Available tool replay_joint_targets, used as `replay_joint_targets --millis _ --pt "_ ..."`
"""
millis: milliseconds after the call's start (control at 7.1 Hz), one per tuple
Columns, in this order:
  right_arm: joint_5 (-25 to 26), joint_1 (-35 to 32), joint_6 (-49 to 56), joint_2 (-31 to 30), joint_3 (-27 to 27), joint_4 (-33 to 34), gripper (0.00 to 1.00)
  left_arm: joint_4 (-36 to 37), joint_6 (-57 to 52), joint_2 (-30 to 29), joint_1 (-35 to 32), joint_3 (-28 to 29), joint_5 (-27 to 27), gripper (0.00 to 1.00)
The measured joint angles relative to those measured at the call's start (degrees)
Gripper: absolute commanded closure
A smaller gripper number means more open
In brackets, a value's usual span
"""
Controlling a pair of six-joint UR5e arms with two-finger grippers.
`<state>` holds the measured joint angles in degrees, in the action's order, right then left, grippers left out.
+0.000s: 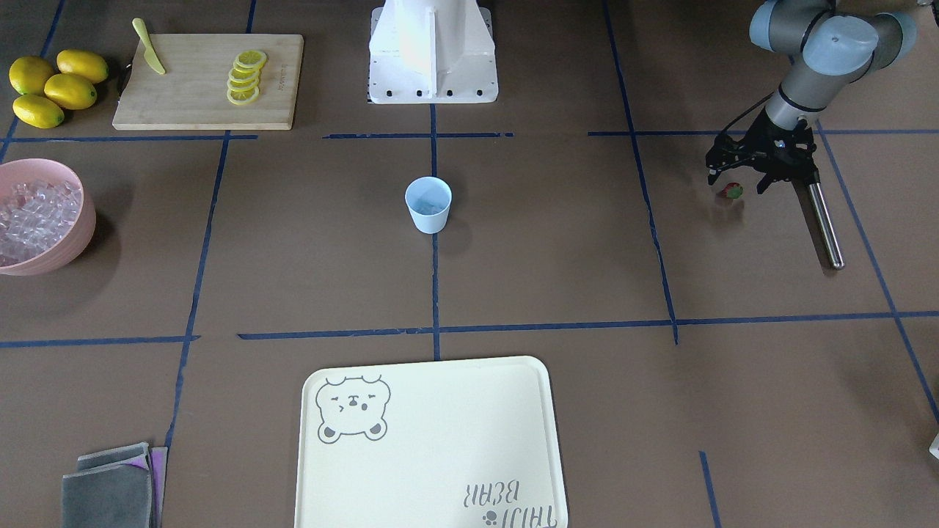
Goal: Mash ice and strawberries in cup
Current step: 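Reach the left gripper to the red strawberry and grasp it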
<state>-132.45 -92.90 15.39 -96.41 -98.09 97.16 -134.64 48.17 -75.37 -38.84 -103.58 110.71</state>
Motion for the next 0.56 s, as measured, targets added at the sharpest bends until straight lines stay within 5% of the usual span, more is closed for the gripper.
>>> replay_joint_targets --millis 282,563 --pt "0.06 0.0 -0.01 0.05 0.0 -0.01 0.0 -0.01 0.12 -0.04 0.05 0.09 0.02 0.85" --pt "0.0 0.0 -0.09 0.06 -0.01 0.0 0.0 -0.05 0.18 -0.03 -0.03 0.03 0.01 0.95"
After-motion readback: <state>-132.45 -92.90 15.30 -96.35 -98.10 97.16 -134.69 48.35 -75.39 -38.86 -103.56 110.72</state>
